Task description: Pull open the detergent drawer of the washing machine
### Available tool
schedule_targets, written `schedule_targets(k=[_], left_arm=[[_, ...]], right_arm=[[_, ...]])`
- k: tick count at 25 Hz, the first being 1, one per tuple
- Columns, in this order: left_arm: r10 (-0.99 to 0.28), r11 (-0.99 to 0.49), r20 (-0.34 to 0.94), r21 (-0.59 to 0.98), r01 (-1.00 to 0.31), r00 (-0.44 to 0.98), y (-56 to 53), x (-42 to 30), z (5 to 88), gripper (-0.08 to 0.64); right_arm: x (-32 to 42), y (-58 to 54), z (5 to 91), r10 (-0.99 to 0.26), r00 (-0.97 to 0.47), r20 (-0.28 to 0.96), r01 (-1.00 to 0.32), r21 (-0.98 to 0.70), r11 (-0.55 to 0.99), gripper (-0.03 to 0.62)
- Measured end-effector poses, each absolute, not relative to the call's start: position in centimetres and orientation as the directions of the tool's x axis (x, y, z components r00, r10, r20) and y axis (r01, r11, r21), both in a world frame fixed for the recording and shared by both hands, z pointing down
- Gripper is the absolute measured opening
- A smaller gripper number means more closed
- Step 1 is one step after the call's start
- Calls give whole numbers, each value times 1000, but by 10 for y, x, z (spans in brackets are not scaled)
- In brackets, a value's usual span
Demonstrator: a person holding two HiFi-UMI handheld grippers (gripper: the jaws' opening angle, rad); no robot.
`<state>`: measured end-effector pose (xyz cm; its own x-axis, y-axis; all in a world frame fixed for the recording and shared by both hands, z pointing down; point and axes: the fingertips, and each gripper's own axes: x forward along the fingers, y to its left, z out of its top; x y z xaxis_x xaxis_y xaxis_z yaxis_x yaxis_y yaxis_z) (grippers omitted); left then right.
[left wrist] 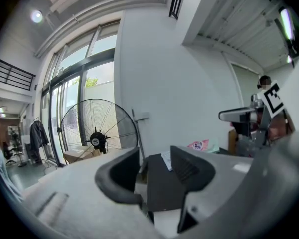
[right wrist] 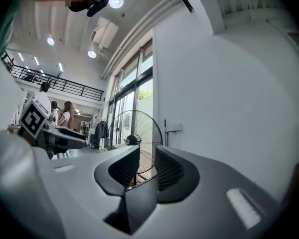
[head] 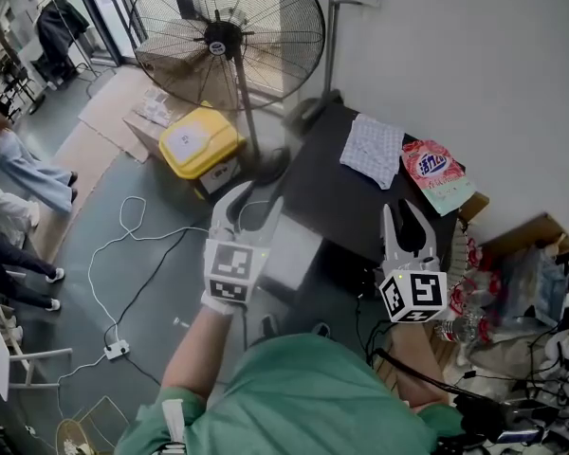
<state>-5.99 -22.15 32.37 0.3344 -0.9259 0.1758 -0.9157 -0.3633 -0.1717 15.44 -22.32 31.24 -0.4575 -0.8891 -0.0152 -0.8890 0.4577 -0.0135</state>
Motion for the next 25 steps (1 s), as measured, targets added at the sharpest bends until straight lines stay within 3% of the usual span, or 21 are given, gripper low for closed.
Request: schedule_targets(k=[3,25], left_arm=[[-925,-364,177,-146,-920,338,-221,-61,323,192],[-929,-350,180,-142,-926,323,-227,-54,328,189]], right_arm=[[157,-225,313,-896,-445,-7,-895,-22,445,60],[160,-232,319,-878,-478,-12,-878,2,478,60]])
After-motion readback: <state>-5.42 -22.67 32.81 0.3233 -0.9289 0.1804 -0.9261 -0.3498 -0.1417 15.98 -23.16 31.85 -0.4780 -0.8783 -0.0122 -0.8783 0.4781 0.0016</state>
